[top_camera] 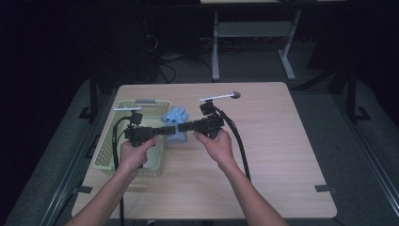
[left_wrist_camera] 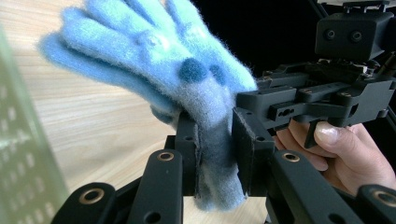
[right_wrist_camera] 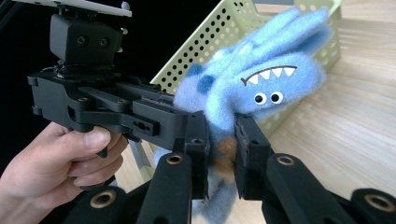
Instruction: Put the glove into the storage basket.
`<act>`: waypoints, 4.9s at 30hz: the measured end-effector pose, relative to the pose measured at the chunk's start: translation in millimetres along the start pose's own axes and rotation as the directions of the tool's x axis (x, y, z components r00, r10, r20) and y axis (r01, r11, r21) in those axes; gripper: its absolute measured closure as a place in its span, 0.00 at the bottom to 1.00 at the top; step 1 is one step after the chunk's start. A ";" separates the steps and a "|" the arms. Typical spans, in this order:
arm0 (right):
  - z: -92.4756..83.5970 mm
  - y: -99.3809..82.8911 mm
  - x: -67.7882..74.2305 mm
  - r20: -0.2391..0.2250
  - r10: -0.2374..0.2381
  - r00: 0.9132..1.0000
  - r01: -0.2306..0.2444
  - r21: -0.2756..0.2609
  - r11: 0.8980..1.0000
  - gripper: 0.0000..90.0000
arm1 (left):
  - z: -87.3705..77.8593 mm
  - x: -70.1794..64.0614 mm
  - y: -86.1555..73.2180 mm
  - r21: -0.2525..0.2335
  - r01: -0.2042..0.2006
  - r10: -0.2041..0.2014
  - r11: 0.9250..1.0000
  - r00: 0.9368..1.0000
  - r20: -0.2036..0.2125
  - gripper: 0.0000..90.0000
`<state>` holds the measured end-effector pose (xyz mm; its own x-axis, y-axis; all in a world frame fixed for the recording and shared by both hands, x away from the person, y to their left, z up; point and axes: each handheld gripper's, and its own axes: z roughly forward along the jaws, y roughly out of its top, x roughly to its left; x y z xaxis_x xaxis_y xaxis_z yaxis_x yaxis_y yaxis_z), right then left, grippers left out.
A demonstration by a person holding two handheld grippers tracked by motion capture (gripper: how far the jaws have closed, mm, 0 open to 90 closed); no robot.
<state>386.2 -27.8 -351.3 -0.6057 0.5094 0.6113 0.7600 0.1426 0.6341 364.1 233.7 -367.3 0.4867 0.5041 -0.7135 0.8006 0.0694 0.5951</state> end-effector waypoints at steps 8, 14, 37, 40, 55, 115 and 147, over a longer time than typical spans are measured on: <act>12.4 4.9 5.1 -0.015 -0.007 1.000 0.007 0.011 1.000 0.86 | -11.2 6.2 1.8 -0.014 0.006 -0.006 1.000 1.000 -0.011 0.81; 18.6 8.4 7.6 -0.023 -0.006 1.000 0.006 0.013 1.000 0.86 | -17.3 8.9 2.8 -0.020 0.008 -0.008 1.000 1.000 -0.015 0.82; 59.6 21.5 18.4 -0.061 -0.001 0.998 0.003 0.031 1.000 0.86 | -52.5 32.9 7.9 -0.037 0.035 -0.036 0.999 0.999 -0.027 0.84; 64.4 22.3 19.9 -0.068 -0.002 0.998 0.004 0.038 0.999 0.86 | -56.3 35.7 8.4 -0.033 0.037 -0.038 0.999 0.999 -0.026 0.84; 85.5 23.7 23.9 -0.100 0.022 0.995 -0.018 0.039 0.999 0.86 | -74.0 52.7 10.5 -0.016 0.031 -0.031 0.999 0.999 -0.012 0.84; 131.8 9.6 15.3 0.082 -0.031 0.996 0.017 0.164 0.986 0.78 | -57.8 91.0 -5.7 0.327 0.113 0.043 0.938 0.901 -0.433 0.82; 108.0 9.8 17.7 0.048 -0.027 0.998 0.021 0.122 0.992 0.73 | -39.0 85.7 2.5 0.451 0.112 0.168 0.886 0.827 -0.536 0.75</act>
<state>408.4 74.3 -385.4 -0.6143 0.5453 0.5703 0.7700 0.2563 0.5844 394.2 310.6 -412.5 0.3502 0.8899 -0.2922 0.9210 -0.2704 0.2805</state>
